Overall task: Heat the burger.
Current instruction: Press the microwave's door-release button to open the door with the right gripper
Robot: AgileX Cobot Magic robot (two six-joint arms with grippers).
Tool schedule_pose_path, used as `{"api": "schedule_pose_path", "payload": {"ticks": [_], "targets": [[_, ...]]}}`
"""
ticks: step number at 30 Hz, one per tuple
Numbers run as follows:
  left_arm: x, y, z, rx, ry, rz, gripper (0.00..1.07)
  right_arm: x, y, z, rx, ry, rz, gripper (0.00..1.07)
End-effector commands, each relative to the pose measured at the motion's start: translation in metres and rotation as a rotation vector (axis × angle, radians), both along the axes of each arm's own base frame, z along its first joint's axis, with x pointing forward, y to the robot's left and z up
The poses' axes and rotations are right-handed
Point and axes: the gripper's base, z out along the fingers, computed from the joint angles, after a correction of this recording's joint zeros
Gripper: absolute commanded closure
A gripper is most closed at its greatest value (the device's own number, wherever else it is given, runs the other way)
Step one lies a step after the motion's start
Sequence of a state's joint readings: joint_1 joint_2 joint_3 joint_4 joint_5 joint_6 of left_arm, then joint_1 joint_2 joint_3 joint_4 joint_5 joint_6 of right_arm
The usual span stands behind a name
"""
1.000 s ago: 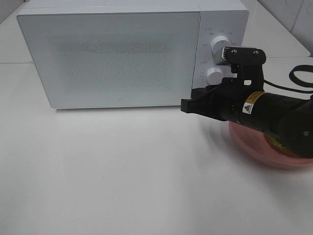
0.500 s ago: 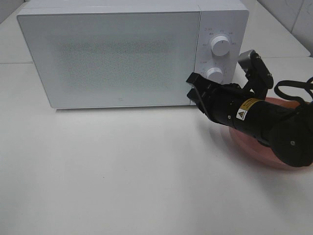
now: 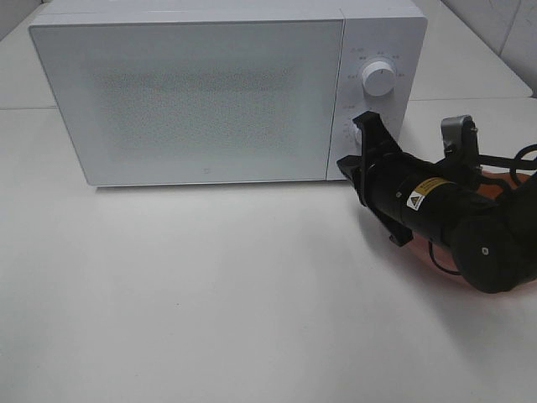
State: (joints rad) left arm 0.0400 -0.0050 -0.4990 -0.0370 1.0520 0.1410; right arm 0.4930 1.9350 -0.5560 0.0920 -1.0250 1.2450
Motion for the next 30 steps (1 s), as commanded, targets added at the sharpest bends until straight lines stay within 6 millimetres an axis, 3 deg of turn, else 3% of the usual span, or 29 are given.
{"api": "schedule_pose_path", "payload": {"ticks": [1, 11, 17, 30], "targets": [[-0.003, -0.001, 0.0, -0.004, -0.032, -0.006, 1.06, 0.005, -0.005, 0.003, 0.039, -0.01, -0.096, 1.07], [-0.003, -0.001, 0.0, -0.004, -0.032, -0.006, 1.06, 0.023, 0.002, 0.004, 0.067, -0.033, -0.124, 1.07], [-0.003, -0.001, 0.0, -0.004, -0.032, -0.006, 1.06, 0.029, -0.003, -0.005, 0.126, 0.012, -0.24, 1.07], [-0.003, -0.001, 0.0, -0.004, -0.032, -0.006, 1.06, 0.046, 0.005, -0.024, 0.076, 0.029, -0.247, 1.07]]}}
